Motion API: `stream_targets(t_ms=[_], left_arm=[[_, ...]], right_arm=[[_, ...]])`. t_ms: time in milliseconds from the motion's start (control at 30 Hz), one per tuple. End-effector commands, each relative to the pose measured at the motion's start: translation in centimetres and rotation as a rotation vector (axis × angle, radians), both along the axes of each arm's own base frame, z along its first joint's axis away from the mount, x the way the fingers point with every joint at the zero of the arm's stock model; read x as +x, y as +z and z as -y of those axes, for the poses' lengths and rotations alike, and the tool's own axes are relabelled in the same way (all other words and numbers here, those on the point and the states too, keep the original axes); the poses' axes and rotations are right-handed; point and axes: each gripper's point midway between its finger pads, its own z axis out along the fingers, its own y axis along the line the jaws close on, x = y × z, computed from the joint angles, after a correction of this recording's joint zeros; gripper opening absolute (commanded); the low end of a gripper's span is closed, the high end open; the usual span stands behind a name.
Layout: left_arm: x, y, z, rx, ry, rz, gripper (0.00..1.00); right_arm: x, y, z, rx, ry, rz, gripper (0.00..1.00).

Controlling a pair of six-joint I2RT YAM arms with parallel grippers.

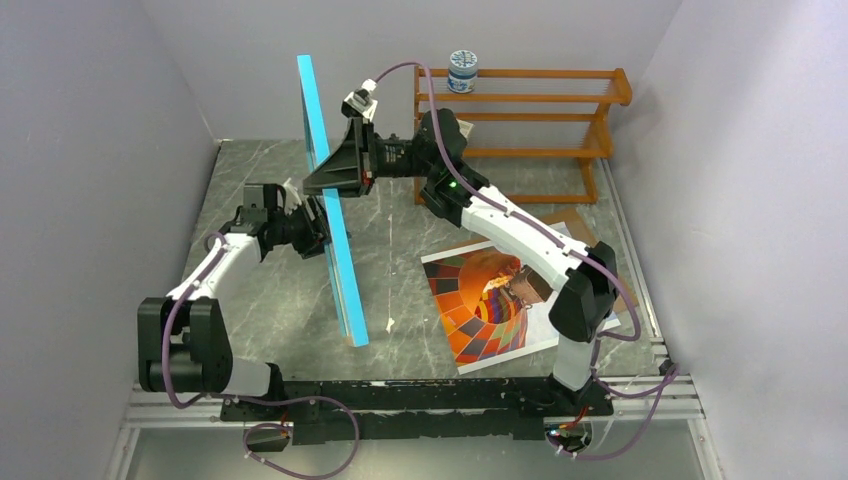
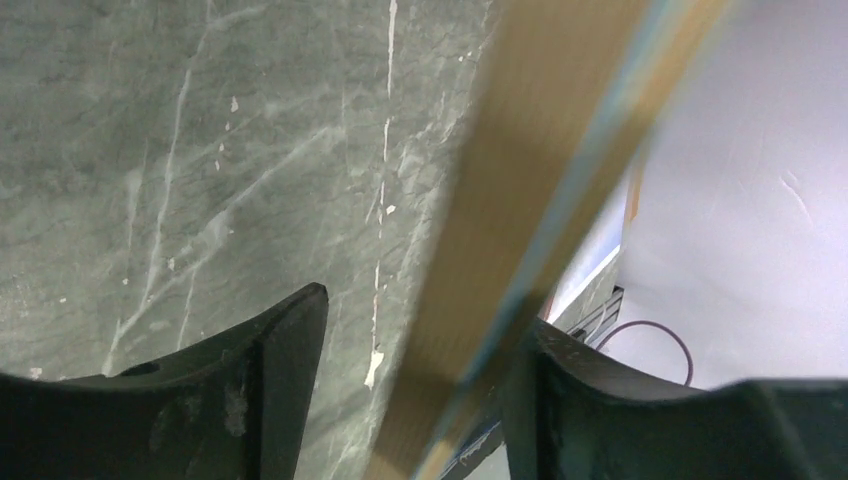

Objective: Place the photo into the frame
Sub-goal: Turn over the photo frame at the center of the board.

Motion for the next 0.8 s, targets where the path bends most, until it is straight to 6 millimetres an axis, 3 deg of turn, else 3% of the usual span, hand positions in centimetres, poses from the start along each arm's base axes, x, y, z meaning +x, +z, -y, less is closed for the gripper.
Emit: stream_targets(t_ms=[0,133,267,567,767], left_arm=[[1.6,2.8,0.2,-0.002,-0.005,0.106,0.56],[1.2,1.8,-1.9,0.115,0.078,0.062,0.24],[-0.1,0.5,-3.9,0.226,0.122,-0.018,0.03],[-3.4,-0.8,-8.9,0.501,0.146,-0.193,0.03],[-4.9,-1.6,-12.6,0.592,0.189,-0.269,0.02]], right_arm=[[-2.1,4.2,3.2,0.128,0.01,0.065,0.12],[0.3,2.3,4.4,0.064,-0.07,0.036,0.14],[3.2,-1.4,6.3,-0.022,-0.171,0.021,0.2],[9.8,-12.7,10.8,-0.251,-0.342,0.005,0.3],[12.5,-18.0,10.6,-0.342,-0.346,0.019,0.32]])
